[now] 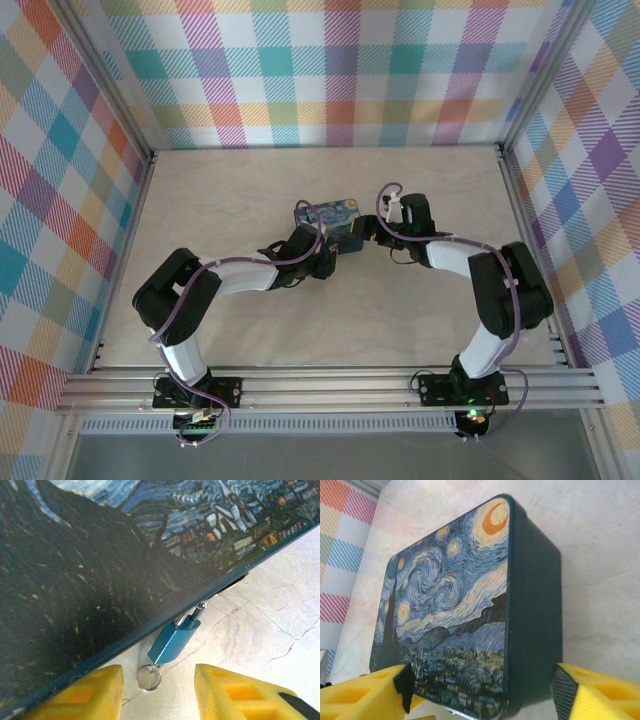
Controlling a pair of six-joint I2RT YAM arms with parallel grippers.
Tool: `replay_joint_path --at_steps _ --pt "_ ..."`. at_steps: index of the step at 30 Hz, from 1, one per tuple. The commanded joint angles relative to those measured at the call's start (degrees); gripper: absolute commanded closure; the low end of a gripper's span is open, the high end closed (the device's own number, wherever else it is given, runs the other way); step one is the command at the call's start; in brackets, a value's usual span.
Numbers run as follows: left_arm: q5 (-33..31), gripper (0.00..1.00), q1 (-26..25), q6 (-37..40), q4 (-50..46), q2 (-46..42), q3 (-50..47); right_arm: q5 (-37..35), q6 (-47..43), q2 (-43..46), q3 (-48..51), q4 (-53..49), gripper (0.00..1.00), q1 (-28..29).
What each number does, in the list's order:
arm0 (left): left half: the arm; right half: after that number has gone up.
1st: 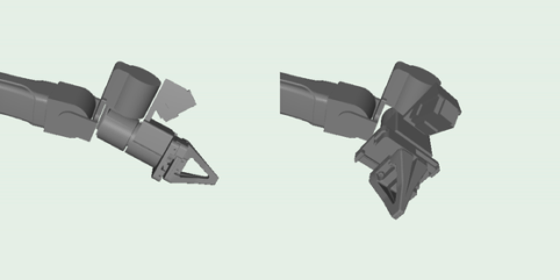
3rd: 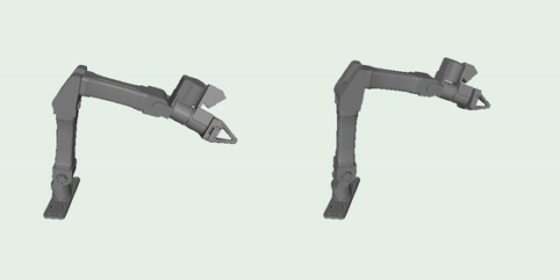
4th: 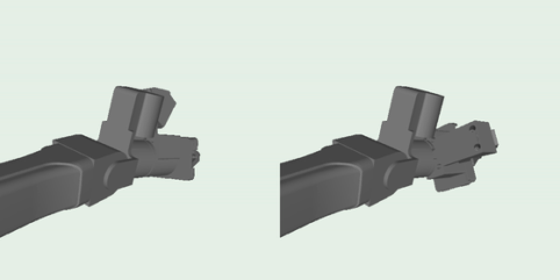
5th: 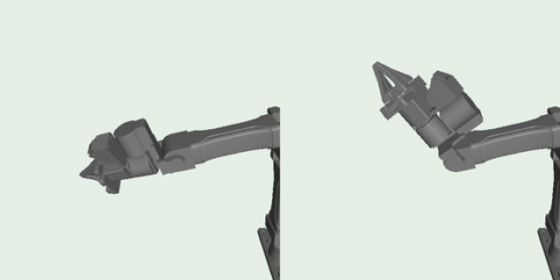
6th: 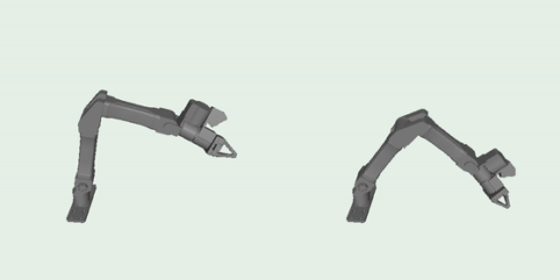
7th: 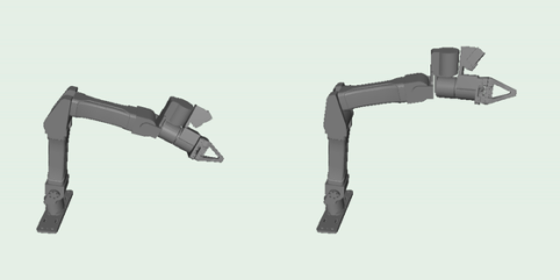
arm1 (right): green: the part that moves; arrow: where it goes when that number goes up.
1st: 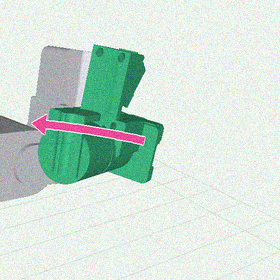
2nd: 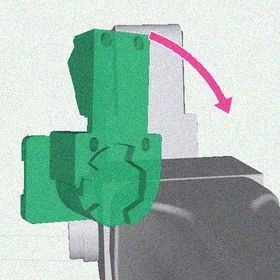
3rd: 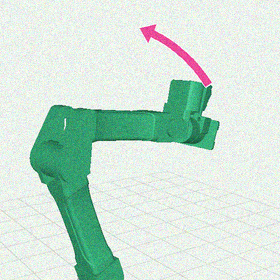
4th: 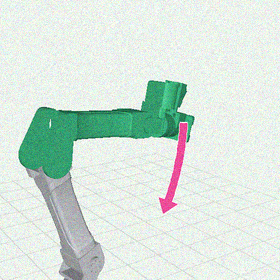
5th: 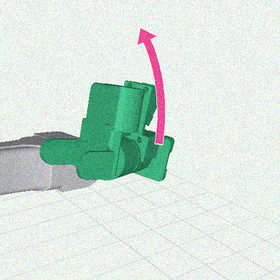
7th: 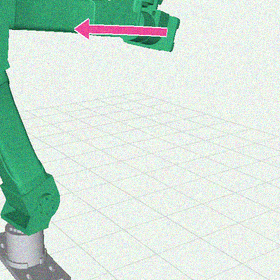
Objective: Unlock a padlock with a key
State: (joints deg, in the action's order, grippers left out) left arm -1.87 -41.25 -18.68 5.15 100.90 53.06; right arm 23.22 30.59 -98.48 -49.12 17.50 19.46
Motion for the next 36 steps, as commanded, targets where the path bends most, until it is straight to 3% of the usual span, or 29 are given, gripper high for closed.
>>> replay_joint_path --at_steps 1,11,36 --pt "1.84 0.57 0.91 -0.45 2.33 -0.06 -0.36 4.61 1.38 -2.38 -2.02 -0.13 0.33 0.06" --pt "3.11 0.57 0.83 -0.51 2.67 2.8 1.01 5.9 1.9 -2.87 -0.24 1.07 0.5 0.73" --pt "2.1 0.6 0.83 -4.12 7.97 5.44 1.48 5.35 2.37 -3.04 1.14 2.11 0.52 1.26"
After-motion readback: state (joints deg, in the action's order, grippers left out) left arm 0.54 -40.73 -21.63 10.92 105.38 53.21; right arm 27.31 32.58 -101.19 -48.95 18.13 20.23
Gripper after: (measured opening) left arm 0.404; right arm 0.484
